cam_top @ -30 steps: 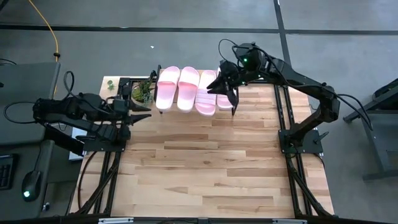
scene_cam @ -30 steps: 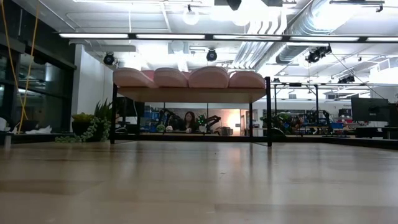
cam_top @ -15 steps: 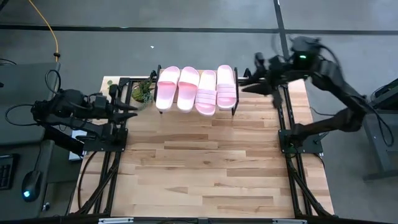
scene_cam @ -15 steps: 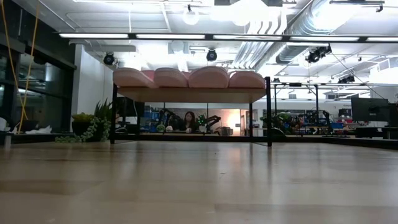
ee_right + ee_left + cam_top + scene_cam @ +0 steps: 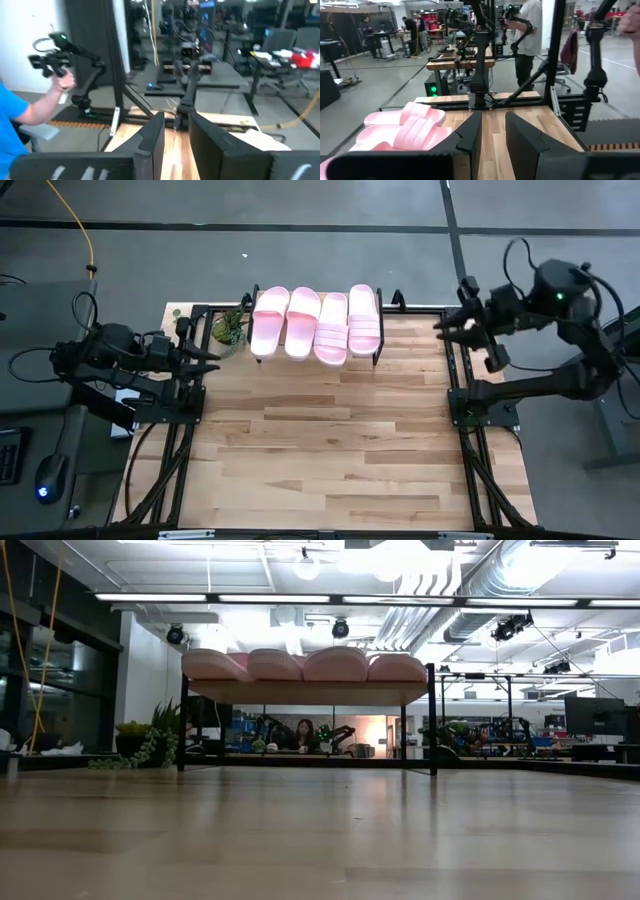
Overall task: Pick and place slides into the shelf
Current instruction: Return to Home Position
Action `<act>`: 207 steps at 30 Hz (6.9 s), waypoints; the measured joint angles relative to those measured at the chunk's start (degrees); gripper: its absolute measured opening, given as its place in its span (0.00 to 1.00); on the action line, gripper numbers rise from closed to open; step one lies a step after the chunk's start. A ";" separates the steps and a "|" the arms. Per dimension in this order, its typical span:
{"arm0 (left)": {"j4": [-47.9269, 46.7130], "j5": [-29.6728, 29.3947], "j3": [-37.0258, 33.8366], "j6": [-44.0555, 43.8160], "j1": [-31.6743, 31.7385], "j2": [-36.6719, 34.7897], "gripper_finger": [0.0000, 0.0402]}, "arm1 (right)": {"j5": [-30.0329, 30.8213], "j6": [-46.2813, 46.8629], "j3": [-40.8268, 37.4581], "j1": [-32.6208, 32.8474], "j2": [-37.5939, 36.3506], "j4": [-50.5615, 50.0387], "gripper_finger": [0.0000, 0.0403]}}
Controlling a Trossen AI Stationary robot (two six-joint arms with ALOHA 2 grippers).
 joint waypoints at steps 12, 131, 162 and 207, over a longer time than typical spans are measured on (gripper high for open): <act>10.21 2.31 -7.15 -1.72 -0.01 -3.90 0.18 | 6.25 6.71 -36.48 2.64 -25.97 29.18 0.20; 32.60 3.95 -51.10 -1.49 0.00 -17.14 0.18 | 27.24 7.46 -94.86 21.79 -47.48 56.83 0.20; 32.41 5.11 -51.10 -1.63 0.01 -14.86 0.18 | 26.69 10.84 -94.86 21.79 -47.22 46.60 0.20; 32.41 5.11 -51.10 -1.51 0.01 -14.86 0.18 | 26.64 12.33 -94.84 21.79 -47.22 46.55 0.20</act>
